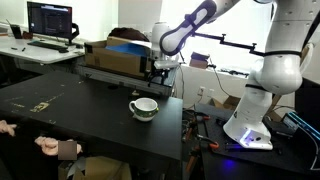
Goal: Move the marker to the left side of the mug
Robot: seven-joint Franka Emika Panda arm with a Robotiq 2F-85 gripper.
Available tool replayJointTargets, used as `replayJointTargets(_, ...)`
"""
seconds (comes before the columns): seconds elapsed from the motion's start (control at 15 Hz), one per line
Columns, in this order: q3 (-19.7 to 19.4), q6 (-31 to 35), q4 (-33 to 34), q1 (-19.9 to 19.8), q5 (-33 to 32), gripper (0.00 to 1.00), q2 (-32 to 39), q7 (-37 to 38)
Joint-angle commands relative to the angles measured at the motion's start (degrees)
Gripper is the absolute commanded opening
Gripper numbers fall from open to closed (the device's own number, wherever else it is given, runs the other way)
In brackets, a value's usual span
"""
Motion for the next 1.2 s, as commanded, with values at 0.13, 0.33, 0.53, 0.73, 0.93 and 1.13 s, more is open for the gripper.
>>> replayJointTargets(0.13, -0.51, 5.14, 2.57, 0.41, 6.91, 1.00, 4.99, -15.91)
replayJointTargets(0.33, 0.62, 5.76, 3.24, 0.26, 12.26, 1.00, 7.43, -22.58)
replayJointTargets(0.53, 1.51, 5.94, 3.36, 0.38, 15.91, 1.00, 9.46, -25.66)
replayJointTargets(0.73, 1.83, 7.71, 2.82, 0.70, 17.83, 1.00, 11.05, -26.13)
replayJointTargets(0.93, 0.87, 11.20, 2.53, 1.58, 18.30, 1.00, 12.51, -22.58)
replayJointTargets(1.13, 0.28, 14.74, 2.23, 2.20, 18.91, 1.00, 14.15, -19.43)
